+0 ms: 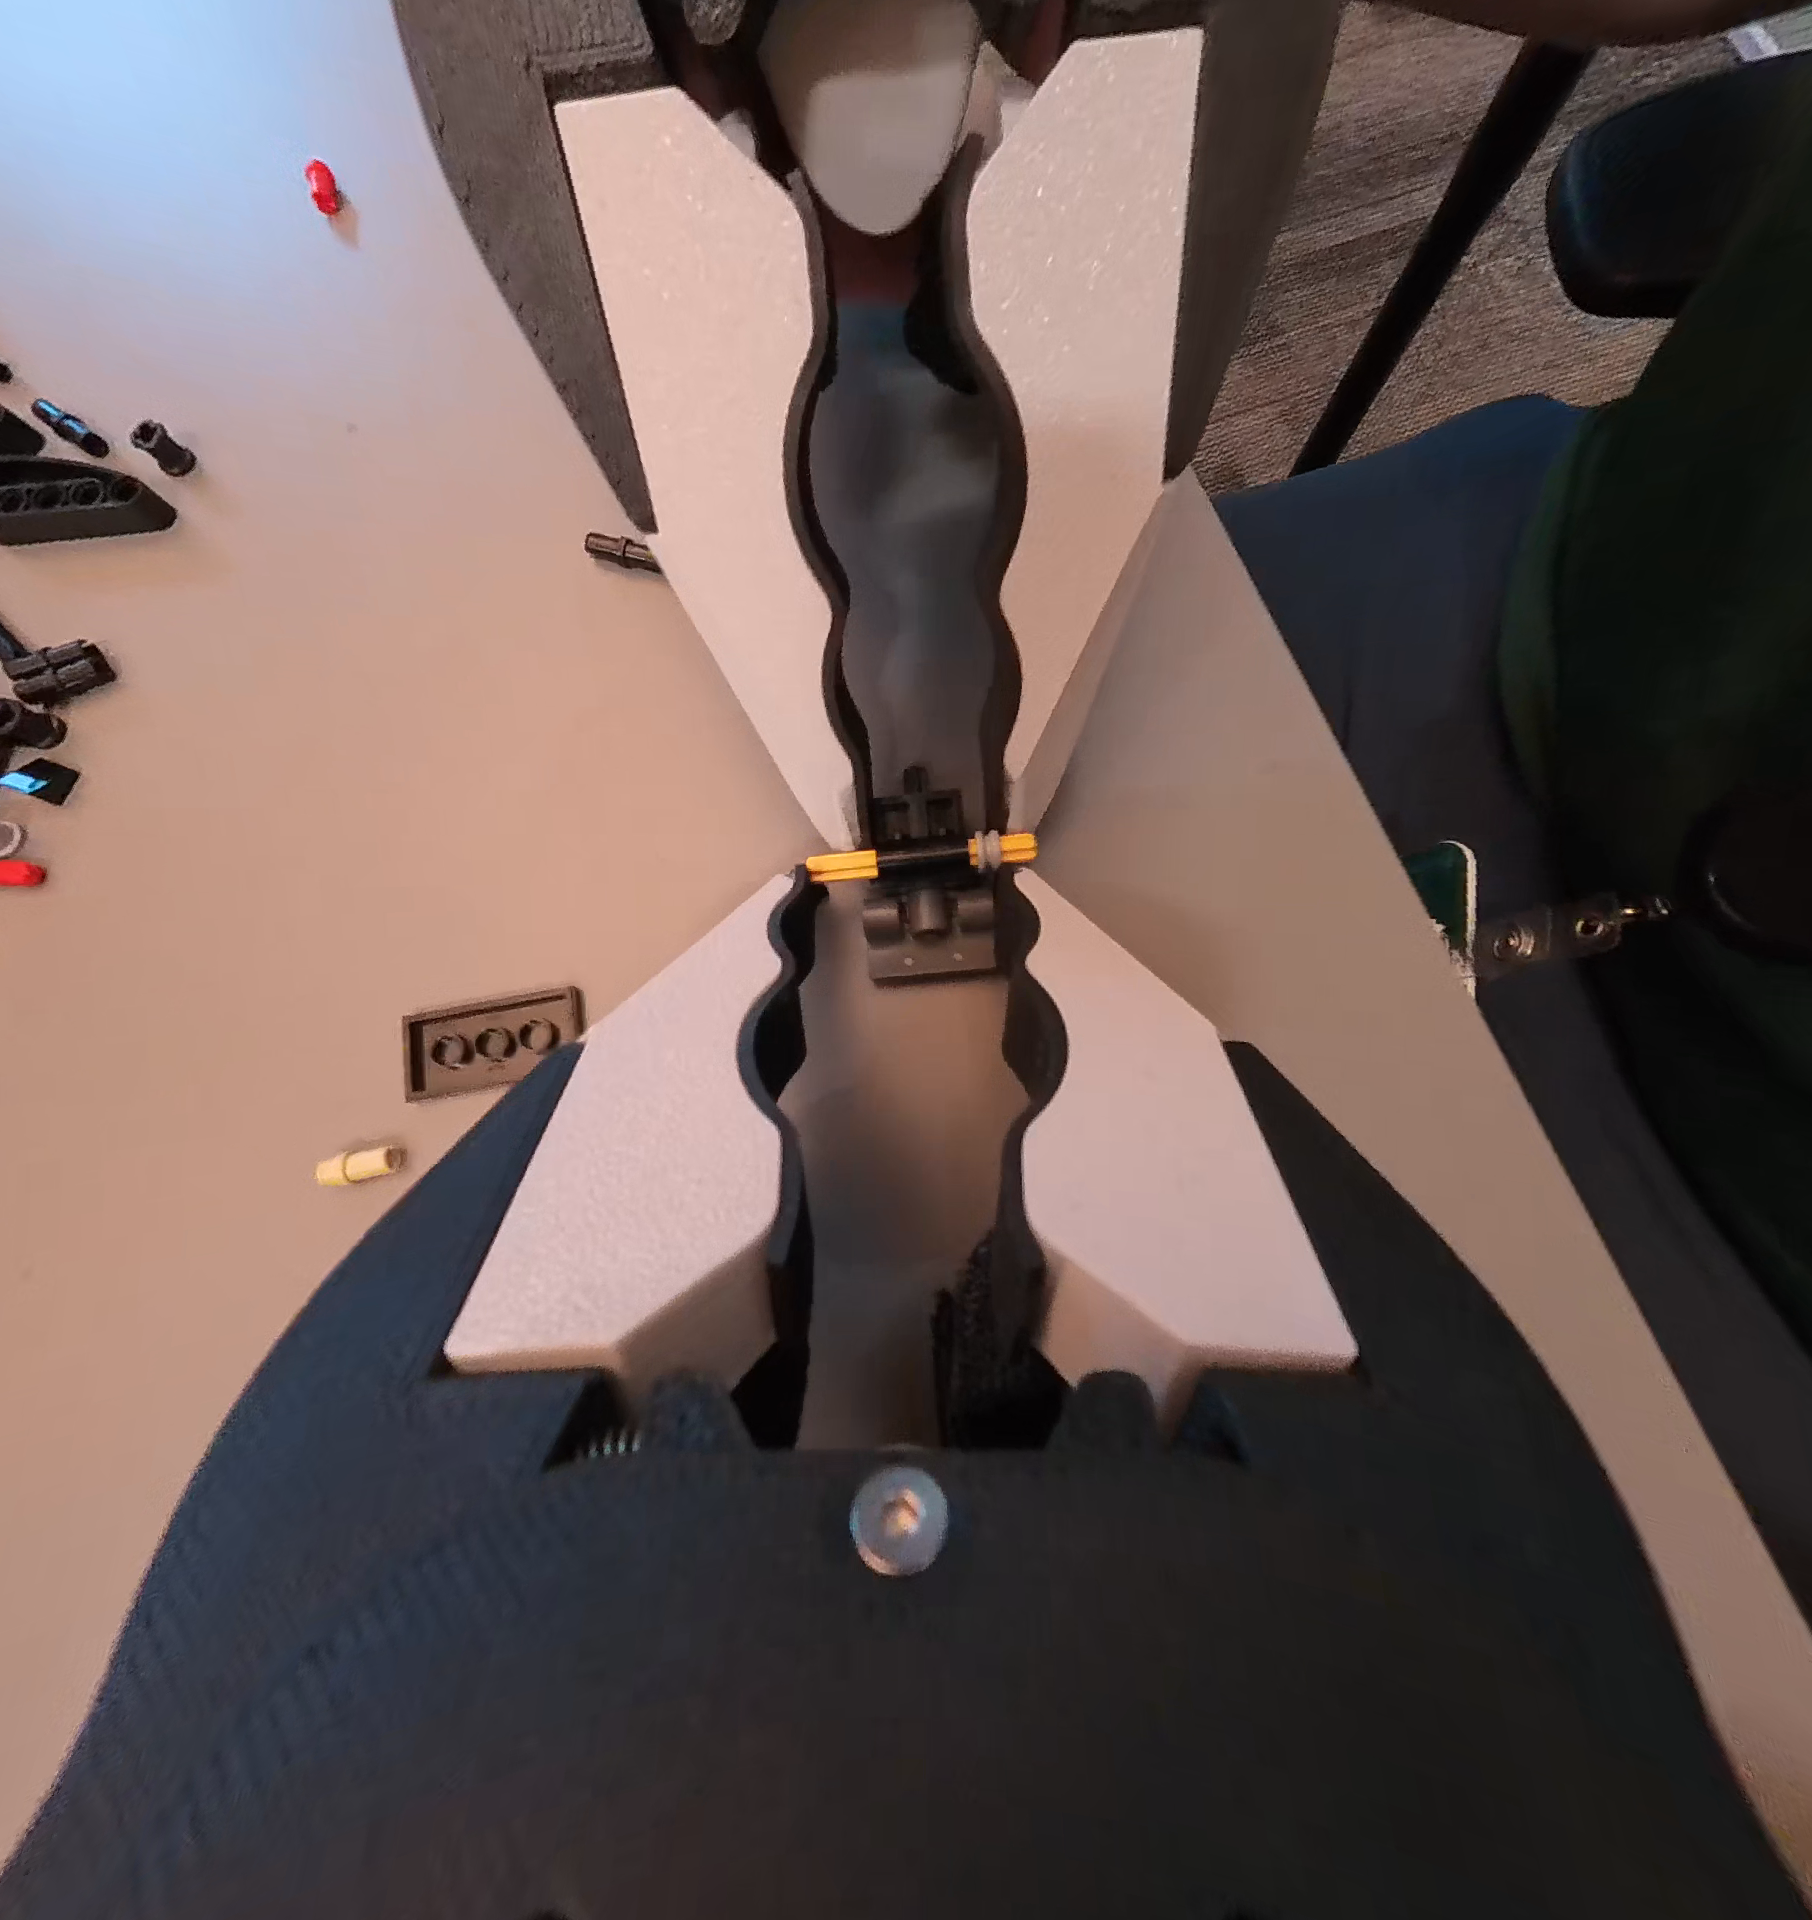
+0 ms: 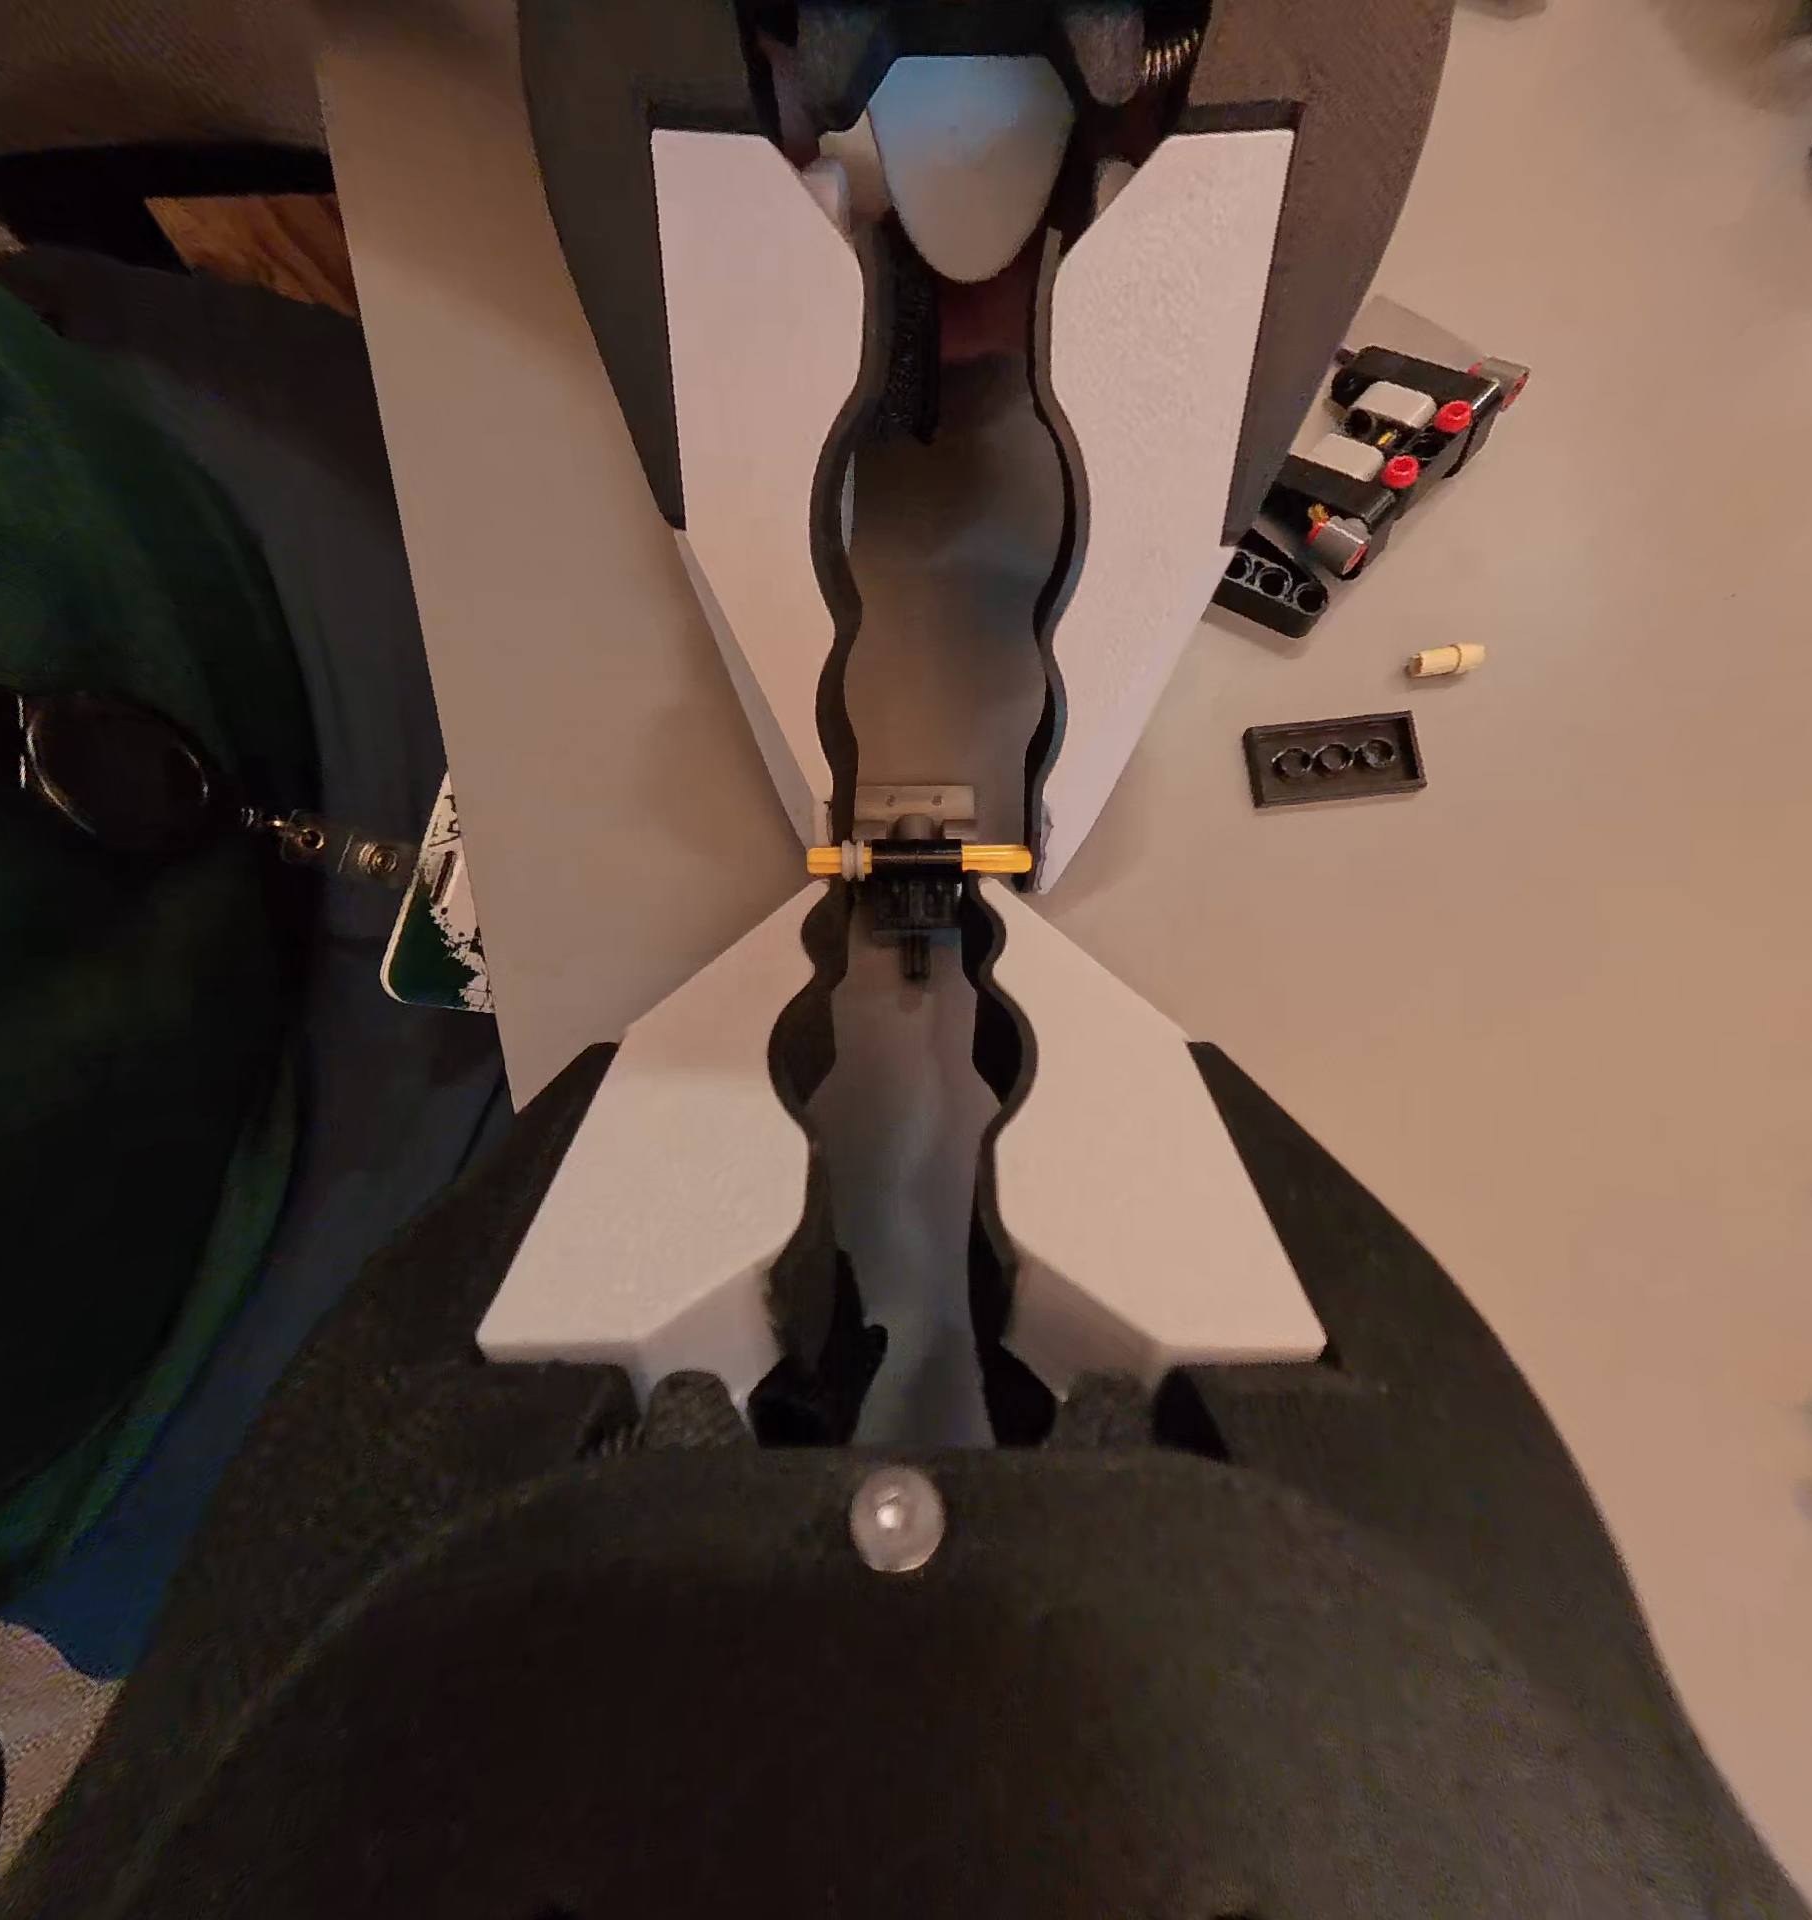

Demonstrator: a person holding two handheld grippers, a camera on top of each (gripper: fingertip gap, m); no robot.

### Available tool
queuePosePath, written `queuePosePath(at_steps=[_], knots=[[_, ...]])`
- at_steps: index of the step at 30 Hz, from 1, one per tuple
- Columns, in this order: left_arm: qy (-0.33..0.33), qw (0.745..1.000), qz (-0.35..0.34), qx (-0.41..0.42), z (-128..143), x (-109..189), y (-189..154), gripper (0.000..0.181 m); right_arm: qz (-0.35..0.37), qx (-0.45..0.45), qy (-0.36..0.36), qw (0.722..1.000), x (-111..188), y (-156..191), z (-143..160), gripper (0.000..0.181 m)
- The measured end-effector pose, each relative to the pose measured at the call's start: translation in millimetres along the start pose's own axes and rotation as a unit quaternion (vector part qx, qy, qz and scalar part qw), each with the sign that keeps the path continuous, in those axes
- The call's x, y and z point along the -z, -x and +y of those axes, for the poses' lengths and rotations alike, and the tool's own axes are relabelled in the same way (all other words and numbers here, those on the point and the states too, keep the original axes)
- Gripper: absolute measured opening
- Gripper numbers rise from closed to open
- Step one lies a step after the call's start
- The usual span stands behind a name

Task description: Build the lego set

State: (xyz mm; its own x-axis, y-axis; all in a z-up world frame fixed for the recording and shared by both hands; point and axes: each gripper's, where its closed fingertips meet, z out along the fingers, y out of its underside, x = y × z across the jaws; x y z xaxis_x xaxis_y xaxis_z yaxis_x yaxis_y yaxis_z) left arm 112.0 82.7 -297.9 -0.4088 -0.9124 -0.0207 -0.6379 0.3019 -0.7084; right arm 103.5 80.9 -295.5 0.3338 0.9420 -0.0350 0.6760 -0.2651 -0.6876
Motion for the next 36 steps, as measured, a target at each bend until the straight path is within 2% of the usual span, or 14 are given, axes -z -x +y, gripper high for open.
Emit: queuePosePath(at_steps=[6, 16, 23, 26, 36], knots=[[-0.006, 1.0, 0.021, -0.016, 0.4, 0.3, 0.3, 0.032, 0.004, -0.021, -0.015, 1.0, -1.0, -0.3, -1.0, 0.019], [-0.008, 0.999, 0.016, -0.029, 0.7, 0.5, -1.1, 0.032, 0.02, -0.017, -0.01, 1.0, -2.7, -1.4, -0.2, 0.015], [-0.008, 0.999, 0.021, -0.032, 0.5, 0.1, -2.6, 0.033, -0.01, -0.037, -0.022, 0.999, -0.8, 6.3, 0.3, 0.028], [-0.008, 0.999, 0.024, -0.036, -0.1, -0.4, -4.3, 0.033, 0.006, -0.028, -0.014, 0.999, -1.5, 2.5, 0.6, 0.015], [-0.008, 0.999, 0.025, -0.034, -0.8, -1.1, -5.2, 0.033, 0.001, -0.045, -0.004, 0.999, -0.7, 4.5, 1.2, 0.017]])
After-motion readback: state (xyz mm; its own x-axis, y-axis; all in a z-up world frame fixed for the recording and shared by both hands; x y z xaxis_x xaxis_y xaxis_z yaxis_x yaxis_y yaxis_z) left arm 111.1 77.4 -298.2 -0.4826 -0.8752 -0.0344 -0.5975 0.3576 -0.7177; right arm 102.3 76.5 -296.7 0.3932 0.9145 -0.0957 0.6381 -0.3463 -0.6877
